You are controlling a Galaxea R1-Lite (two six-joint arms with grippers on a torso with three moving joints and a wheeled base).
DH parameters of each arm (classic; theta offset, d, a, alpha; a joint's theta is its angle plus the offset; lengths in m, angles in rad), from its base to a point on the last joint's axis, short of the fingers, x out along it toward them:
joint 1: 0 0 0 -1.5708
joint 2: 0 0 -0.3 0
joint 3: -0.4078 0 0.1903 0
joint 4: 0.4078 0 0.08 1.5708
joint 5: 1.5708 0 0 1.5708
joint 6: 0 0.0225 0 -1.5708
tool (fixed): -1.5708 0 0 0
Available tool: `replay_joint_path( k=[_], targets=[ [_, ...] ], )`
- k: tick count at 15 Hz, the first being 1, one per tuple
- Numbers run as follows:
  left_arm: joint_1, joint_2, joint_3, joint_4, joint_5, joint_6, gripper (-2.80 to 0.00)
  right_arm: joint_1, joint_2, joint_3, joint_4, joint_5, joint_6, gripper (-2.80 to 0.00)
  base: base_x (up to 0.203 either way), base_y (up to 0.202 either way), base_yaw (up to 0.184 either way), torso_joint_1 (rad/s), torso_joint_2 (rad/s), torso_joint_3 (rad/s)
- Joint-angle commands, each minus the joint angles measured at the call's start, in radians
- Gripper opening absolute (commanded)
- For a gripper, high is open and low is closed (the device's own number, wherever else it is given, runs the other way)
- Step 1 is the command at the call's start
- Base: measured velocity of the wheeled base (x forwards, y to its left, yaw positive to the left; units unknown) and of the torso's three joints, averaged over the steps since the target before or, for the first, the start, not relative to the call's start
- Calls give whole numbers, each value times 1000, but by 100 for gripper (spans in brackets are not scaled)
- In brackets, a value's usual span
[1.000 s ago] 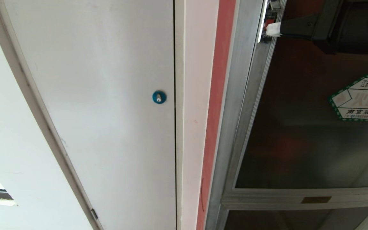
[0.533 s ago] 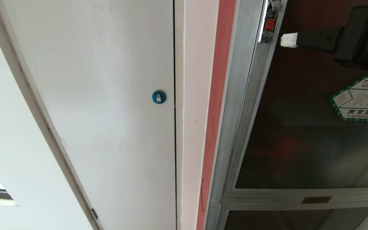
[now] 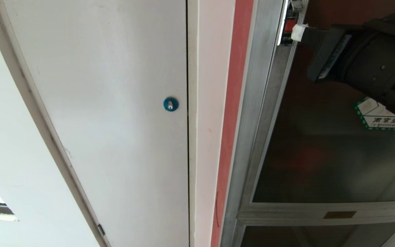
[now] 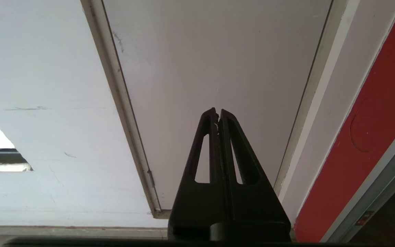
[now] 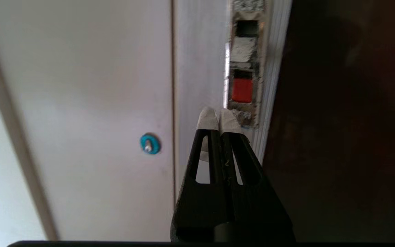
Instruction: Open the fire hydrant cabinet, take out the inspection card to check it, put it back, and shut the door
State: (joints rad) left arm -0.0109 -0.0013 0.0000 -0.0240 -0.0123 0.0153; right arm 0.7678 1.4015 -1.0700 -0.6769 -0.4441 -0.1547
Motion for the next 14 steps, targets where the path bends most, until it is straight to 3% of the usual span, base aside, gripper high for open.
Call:
replay_joint_path(
  k=[1, 7, 8, 9, 14],
  targets=[
    [0, 1, 14, -1, 0, 0, -280, 9, 46, 69, -182, -62, -42, -280, 0, 0, 0, 0, 0, 0],
    [0, 1, 14, -1, 0, 0, -280, 8, 62, 134, -349, -87, -117, -280, 0, 0, 0, 0, 0, 0],
    [0, 1, 14, -1, 0, 0, -280, 8, 65, 138, -358, -87, -125, -122, 0, 0, 0, 0, 0, 0],
    [0, 1, 12, -1, 0, 0, -280, 8, 73, 133, -359, -87, -126, 0, 0, 0, 0, 0, 0, 0],
    [0, 1, 12, -1, 0, 0, -280, 8, 101, 45, -357, -88, -134, 0, 0, 0, 0, 0, 0, 0]
  ],
)
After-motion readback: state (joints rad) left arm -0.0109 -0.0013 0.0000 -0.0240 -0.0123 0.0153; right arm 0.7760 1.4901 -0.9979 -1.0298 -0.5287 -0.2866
